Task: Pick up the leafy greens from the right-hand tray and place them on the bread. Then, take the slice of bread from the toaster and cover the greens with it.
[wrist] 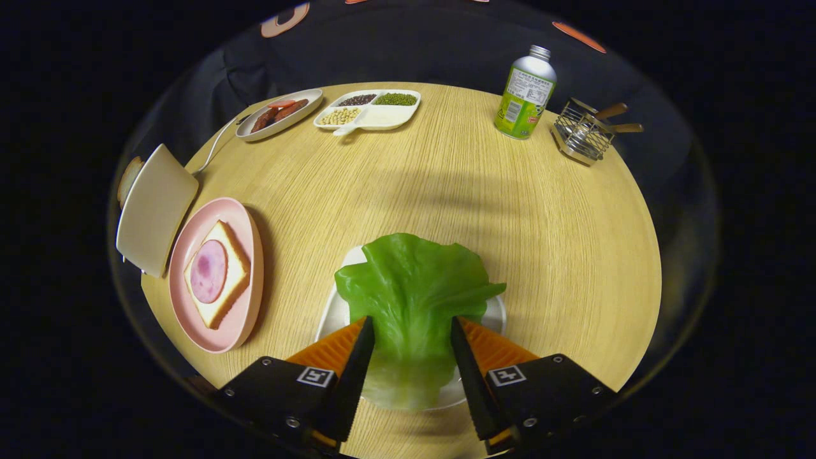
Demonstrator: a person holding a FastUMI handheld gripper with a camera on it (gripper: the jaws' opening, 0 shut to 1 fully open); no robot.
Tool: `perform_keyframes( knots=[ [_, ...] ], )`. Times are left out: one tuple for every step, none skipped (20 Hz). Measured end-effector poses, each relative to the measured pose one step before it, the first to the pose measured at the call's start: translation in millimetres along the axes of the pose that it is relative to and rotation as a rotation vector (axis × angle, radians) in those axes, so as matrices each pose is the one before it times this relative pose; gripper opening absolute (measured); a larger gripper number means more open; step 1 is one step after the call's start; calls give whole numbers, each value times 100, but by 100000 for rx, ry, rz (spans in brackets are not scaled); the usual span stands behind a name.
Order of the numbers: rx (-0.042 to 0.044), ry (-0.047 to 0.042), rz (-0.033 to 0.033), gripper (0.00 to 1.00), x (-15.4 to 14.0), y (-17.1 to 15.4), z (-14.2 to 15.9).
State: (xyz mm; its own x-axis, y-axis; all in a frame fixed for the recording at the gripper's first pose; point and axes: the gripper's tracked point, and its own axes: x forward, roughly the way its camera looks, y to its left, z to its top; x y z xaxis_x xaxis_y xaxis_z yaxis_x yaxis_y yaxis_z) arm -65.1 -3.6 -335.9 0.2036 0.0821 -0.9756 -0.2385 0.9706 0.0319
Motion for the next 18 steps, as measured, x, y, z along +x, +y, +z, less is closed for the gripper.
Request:
perform_keyframes(
  knots=[
    [187, -592, -90, 68, 140, -21, 47],
    [759, -420, -179, 55, 97, -59, 104],
    [968, -733, -438, 47, 28, -206, 120],
    [385, -510, -139, 30, -54, -169, 3],
    [40, -552, 222, 24, -55, -57, 2],
    [976, -199, 275, 17, -91, -83, 63],
    [1459, -294, 1075, 14, -40, 257, -85],
    [633, -1157, 808, 9, -191, 162, 247],
    [225, -1599, 1004, 8, -419, 306, 245],
    [708, -1794, 1378, 8, -518, 415, 405],
    [886, -2139, 1821, 8, -493, 669, 497],
    [334, -1562, 2050, 7, -488, 735, 456],
    [-571, -1308, 1279, 8, -522, 649, 293],
    [-1289, -1522, 751, 8, -493, 537, 497],
    [-1258, -1755, 758, 8, -548, 664, 475],
    [-972, -1417, 1293, 7, -470, 779, 489],
    [-578, -1703, 1583, 8, -435, 842, 544],
    [-1015, -1230, 1571, 8, -303, 888, 555]
  ],
)
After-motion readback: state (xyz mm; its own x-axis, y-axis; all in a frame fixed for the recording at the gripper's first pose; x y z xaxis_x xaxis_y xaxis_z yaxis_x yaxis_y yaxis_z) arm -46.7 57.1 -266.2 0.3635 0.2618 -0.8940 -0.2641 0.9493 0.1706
